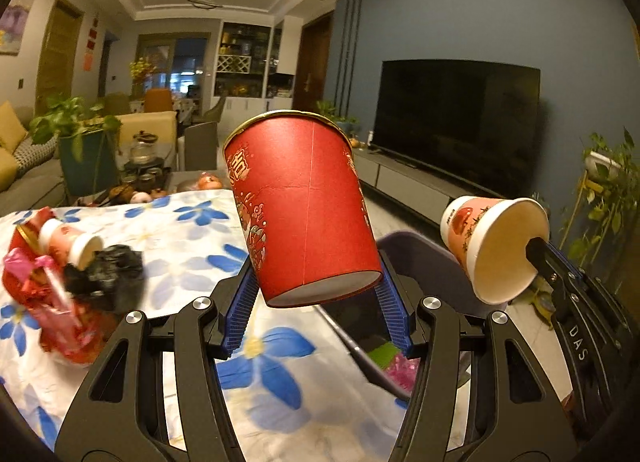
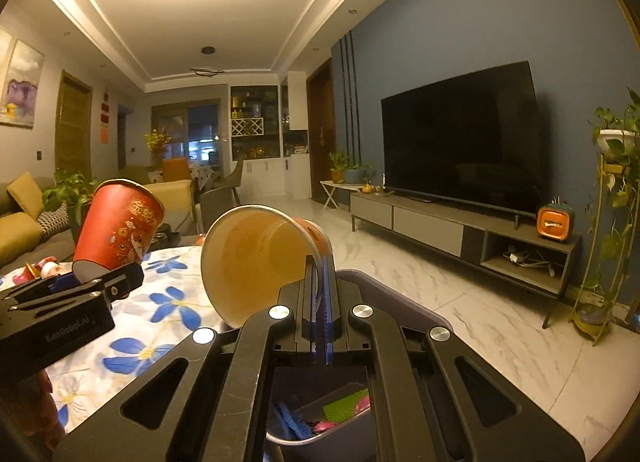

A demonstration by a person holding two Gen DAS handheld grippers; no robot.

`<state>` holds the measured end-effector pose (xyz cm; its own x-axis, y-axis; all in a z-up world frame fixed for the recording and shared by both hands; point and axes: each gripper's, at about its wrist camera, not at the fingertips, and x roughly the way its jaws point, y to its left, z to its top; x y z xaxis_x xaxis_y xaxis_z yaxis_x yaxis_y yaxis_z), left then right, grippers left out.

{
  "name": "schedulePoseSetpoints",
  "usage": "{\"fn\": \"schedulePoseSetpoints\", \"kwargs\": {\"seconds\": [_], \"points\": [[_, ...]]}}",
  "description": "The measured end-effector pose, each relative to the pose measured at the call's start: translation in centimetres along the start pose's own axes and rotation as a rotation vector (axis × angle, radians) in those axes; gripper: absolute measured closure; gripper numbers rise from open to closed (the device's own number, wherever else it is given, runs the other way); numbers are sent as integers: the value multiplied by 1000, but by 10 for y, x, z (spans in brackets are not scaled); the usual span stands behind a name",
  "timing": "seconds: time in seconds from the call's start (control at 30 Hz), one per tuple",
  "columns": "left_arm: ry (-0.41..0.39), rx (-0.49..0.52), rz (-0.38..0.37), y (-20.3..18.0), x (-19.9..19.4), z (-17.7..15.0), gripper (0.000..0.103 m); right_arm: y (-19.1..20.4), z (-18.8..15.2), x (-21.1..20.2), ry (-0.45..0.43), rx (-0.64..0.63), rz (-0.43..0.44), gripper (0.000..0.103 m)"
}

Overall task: Collect trash
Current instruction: 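Lift both cups and carry them over the grey bin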

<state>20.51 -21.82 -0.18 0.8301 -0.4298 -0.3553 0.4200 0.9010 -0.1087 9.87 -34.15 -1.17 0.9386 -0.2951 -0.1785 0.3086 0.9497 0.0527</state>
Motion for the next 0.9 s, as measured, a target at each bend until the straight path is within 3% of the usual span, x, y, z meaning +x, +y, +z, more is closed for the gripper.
{"fn": "schedulePoseSetpoints", "kwargs": {"seconds": [0.37,0.9], "points": [[44,45,-34,-26,36,-9,47,-13,-7,17,26,13,-18,99],[81,60,-50,-42,49,-13,47,-14,-5,30,59,14,-29,99]]}}
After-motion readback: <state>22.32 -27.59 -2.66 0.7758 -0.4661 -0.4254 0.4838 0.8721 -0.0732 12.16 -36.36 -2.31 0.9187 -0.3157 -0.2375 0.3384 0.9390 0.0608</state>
